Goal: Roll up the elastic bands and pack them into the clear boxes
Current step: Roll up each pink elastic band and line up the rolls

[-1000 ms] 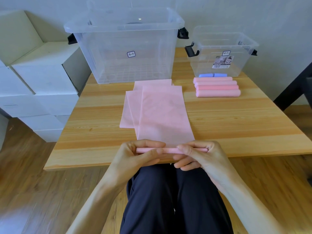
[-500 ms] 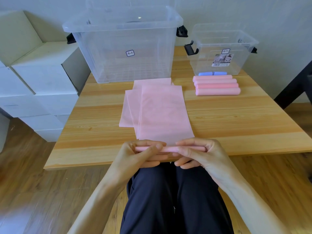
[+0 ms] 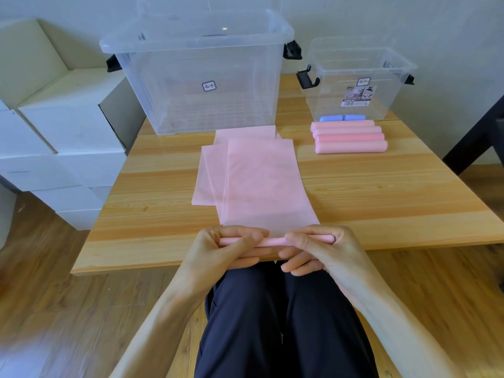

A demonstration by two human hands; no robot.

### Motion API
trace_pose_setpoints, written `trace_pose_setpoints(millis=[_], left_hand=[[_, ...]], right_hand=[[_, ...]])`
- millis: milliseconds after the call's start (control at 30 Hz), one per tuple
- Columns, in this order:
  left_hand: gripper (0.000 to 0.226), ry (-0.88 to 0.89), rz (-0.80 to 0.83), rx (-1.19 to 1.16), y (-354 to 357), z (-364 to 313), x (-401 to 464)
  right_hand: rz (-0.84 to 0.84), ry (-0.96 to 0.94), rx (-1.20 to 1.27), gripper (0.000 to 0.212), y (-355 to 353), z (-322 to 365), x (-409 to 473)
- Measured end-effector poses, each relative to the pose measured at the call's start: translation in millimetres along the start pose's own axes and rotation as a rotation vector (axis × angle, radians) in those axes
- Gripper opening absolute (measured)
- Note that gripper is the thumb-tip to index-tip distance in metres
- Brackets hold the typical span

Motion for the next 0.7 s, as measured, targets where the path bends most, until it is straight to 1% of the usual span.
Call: trace_pose_setpoints(millis=[133, 267, 433, 567, 633, 700], left_hand=[[0.03, 0.016, -0.018, 0.046, 1.0, 0.4, 1.2], [0.03, 0.031, 0.02, 0.038, 3.7, 1.2, 2.3], [0.022, 0.03, 0.001, -0.028, 3.4, 1.3, 2.5], [0.027, 0.026, 0.015, 0.042, 4.8, 0.7, 1.4], [0.024, 0.015, 0.006, 0.055, 3.6, 2.1, 0.9], [0.022, 0.004, -0.011, 0.056, 2.2, 2.5, 1.0]], right_hand=[[0.006, 0.002, 0.023, 0.024, -0.1, -0.5, 0.5], [-0.026, -0.006, 0.006, 0.014, -3.8, -2.0, 1.7], [0.016, 0.007, 0.023, 0.027, -0.2, -1.4, 0.6], [-0.003, -0.006, 0.01, 0.02, -3.1, -3.1, 1.5], [0.003, -0.002, 0.009, 0.021, -2.2, -4.0, 1.6], [0.011, -0.004, 0.012, 0.027, -1.6, -3.5, 1.3]])
Point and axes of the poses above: each hand's wrist, its own x-axis towards the middle knuckle, its own y-axis out of the palm, z = x × y, the point moved 8 cm from there along x, towards the middle knuckle, and after that the axes turned 2 degrees about -x, right-handed, at the moved point
